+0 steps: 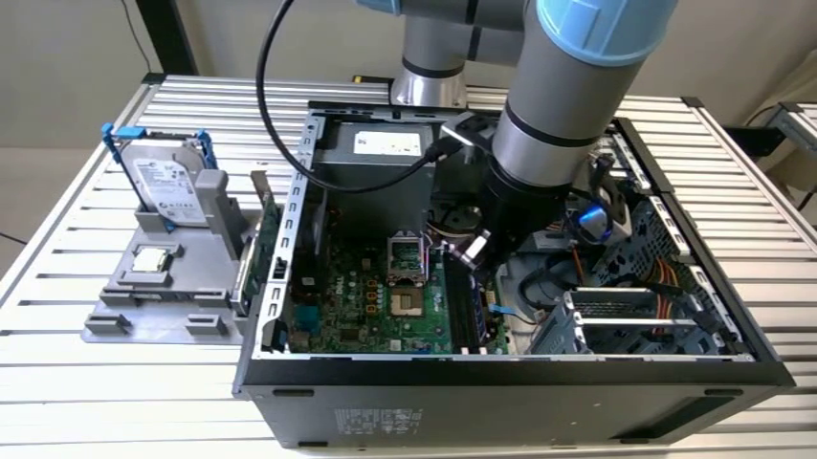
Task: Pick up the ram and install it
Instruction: 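Press down the ram until it locks into place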
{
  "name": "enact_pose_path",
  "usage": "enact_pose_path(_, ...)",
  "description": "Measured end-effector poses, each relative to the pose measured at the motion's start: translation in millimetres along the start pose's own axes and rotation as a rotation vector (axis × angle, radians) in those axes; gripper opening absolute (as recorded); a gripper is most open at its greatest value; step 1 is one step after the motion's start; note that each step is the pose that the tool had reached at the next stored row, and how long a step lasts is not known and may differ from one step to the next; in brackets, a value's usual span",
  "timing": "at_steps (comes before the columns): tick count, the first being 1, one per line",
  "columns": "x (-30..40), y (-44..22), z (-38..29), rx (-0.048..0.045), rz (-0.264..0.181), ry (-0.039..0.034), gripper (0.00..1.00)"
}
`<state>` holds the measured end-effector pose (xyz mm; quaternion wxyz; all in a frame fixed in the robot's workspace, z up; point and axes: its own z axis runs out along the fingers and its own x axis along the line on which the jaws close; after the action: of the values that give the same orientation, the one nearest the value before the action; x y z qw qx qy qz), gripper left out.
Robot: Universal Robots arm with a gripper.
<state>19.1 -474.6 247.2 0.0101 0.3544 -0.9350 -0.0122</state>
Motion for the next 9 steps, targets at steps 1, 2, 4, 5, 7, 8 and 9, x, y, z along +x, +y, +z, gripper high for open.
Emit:
enact_pose_path(1, 0.0, 0.0, 0.0, 0.0, -0.007, 0.0002, 0.0)
enact_pose_path(2, 0.0, 0.0, 0.0, 0.0, -0.014, 0.0004, 0.0)
enact_pose_path(4, -0.1, 0.0, 0.1, 0.0002, -0.03, 0.0008, 0.0)
enact_pose_path(5, -0.1, 0.0, 0.1, 0.0003, -0.042, 0.0012, 0.0)
enact_pose_path(7, -0.1, 0.0, 0.1, 0.0006, -0.072, 0.0021, 0.0)
enact_pose_path(8, -0.1, 0.0, 0.1, 0.0009, -0.088, 0.0026, 0.0)
enact_pose_path(9, -0.1, 0.0, 0.1, 0.001, -0.101, 0.003, 0.0)
